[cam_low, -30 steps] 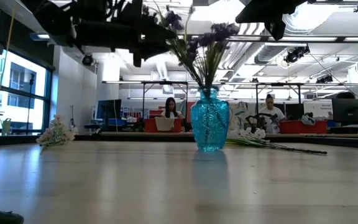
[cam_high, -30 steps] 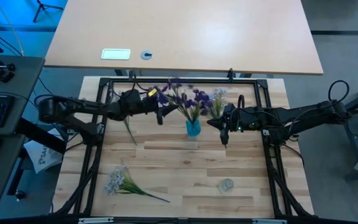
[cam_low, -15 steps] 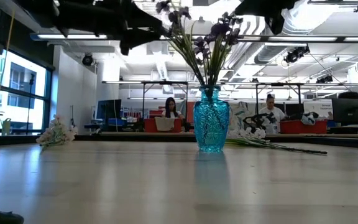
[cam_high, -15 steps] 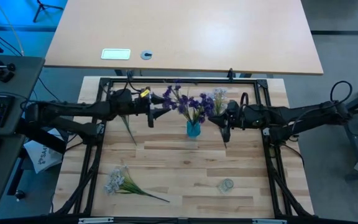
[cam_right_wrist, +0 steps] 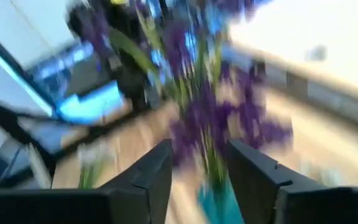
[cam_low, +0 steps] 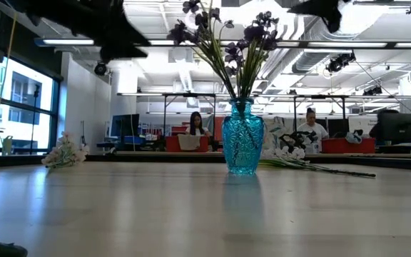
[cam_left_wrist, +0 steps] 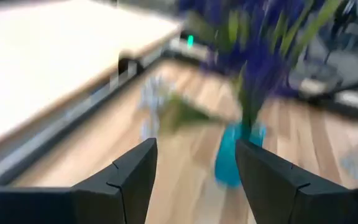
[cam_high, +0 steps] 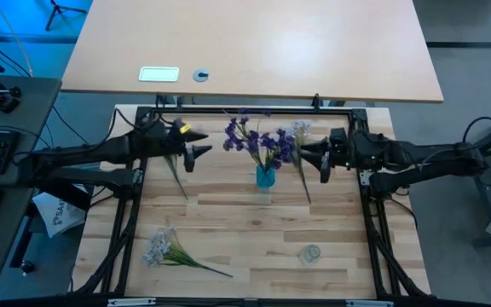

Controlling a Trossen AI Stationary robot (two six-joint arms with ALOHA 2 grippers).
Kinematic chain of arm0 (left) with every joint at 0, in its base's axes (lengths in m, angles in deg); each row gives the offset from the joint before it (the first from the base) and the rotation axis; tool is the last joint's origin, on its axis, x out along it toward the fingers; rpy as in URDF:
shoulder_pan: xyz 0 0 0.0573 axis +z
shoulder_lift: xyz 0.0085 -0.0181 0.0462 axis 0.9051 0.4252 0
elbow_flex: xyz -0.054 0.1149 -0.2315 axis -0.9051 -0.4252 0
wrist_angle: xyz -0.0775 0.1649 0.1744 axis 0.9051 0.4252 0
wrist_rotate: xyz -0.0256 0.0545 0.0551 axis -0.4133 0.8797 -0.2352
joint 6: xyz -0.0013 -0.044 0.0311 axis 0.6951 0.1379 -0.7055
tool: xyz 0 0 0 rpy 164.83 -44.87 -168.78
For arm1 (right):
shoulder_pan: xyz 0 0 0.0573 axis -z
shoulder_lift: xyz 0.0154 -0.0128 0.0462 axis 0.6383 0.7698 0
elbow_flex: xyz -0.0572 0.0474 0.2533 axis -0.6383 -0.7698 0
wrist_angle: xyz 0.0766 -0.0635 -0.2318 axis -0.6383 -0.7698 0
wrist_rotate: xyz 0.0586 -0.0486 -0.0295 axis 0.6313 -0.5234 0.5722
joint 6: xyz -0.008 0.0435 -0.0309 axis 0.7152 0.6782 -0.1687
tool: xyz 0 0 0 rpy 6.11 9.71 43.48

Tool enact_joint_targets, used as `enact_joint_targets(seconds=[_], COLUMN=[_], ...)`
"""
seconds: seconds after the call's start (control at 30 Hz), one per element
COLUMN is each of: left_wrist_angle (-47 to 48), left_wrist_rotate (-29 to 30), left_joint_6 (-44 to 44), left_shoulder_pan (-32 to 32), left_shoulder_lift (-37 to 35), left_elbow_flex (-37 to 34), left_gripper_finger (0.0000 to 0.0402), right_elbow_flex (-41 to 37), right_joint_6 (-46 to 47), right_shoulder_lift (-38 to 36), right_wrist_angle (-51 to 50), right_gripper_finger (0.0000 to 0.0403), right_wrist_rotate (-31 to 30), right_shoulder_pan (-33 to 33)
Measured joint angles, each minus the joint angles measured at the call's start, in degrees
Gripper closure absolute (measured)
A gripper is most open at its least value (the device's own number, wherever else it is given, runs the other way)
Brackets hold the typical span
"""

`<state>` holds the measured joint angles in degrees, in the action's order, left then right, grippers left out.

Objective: Sort flowers into vase by color
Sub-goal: Put the top right white flowers into the transparent crystal vase

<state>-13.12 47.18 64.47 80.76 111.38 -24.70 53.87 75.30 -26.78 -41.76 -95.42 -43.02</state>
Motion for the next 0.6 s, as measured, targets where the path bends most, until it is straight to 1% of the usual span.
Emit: enact_joint_targets(seconds=[0.07, 0.13, 0.23, 0.3, 0.37, 0.43, 0.5, 0.6], left_wrist_angle=[4.1, 6.0, 5.8, 4.8, 2.4, -0.3, -3.2, -6.0], left_wrist_rotate=[0.0, 0.0, -0.1, -0.1, -0.1, -0.1, -0.1, -0.2], left_joint_6=[2.2, 5.7, 10.8, 13.2, 16.1, 19.6, 22.4, 26.0], left_shoulder_pan=[-0.4, -1.1, -2.5, -3.5, -4.4, -5.5, -6.7, -8.0], left_shoulder_lift=[-0.4, -0.4, -0.1, 0.3, 0.7, 0.9, 0.9, 0.9], left_elbow_flex=[-0.1, -0.6, -2.0, -3.2, -5.1, -7.0, -9.2, -11.4], left_gripper_finger=[0.0196, 0.0196, 0.0196, 0.0196, 0.0196, 0.0196, 0.0196, 0.0196], right_elbow_flex=[0.0, 0.0, -0.6, -3.0, -7.1, -12.2, -16.8, -21.1], right_joint_6=[4.4, 9.7, 16.8, 20.7, 24.1, 26.9, 27.6, 26.5], right_shoulder_lift=[-0.6, -0.8, 0.2, 0.7, 0.8, 1.0, 1.4, 3.7], right_wrist_angle=[-8.4, -18.2, -31.6, -35.8, -34.5, -29.6, -23.1, -14.1], right_gripper_finger=[0.0245, 0.0241, 0.0242, 0.0244, 0.0244, 0.0244, 0.0244, 0.0245], right_wrist_rotate=[2.4, 5.1, 6.9, 6.8, 6.8, 6.9, 6.8, 6.8], right_shoulder_pan=[0.0, -0.3, -1.5, -2.2, -2.3, -1.1, 1.4, 6.7])
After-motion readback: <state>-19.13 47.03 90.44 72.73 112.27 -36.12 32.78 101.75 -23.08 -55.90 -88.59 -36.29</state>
